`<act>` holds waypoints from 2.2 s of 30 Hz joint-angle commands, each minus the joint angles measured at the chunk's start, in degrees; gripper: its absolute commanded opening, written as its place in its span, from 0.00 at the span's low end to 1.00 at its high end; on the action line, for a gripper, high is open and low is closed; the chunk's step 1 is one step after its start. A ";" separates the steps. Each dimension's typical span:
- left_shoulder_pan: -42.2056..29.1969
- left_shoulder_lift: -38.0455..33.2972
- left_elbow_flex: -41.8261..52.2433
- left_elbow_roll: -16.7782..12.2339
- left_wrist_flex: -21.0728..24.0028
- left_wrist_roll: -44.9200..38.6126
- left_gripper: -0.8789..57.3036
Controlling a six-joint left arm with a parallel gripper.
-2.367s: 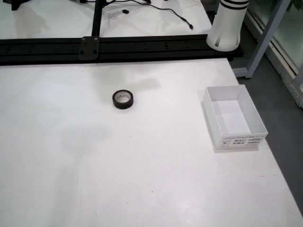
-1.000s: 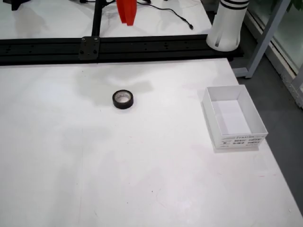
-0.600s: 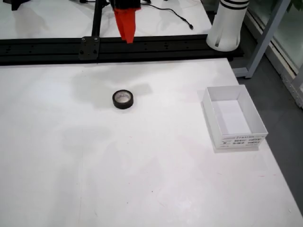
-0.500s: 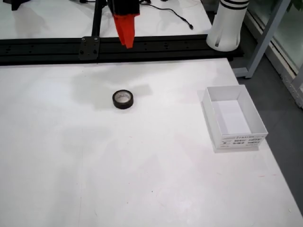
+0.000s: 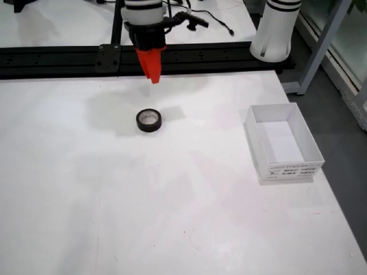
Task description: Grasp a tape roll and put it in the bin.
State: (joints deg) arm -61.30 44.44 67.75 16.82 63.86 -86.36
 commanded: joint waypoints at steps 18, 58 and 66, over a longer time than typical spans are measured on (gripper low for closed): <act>1.71 14.36 -5.18 0.32 -7.08 -0.82 0.35; 2.94 20.34 -8.34 0.93 -9.80 -0.82 0.18; 2.77 20.34 -8.43 0.14 -10.60 -0.82 0.00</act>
State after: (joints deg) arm -58.36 64.35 59.13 17.72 54.58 -87.19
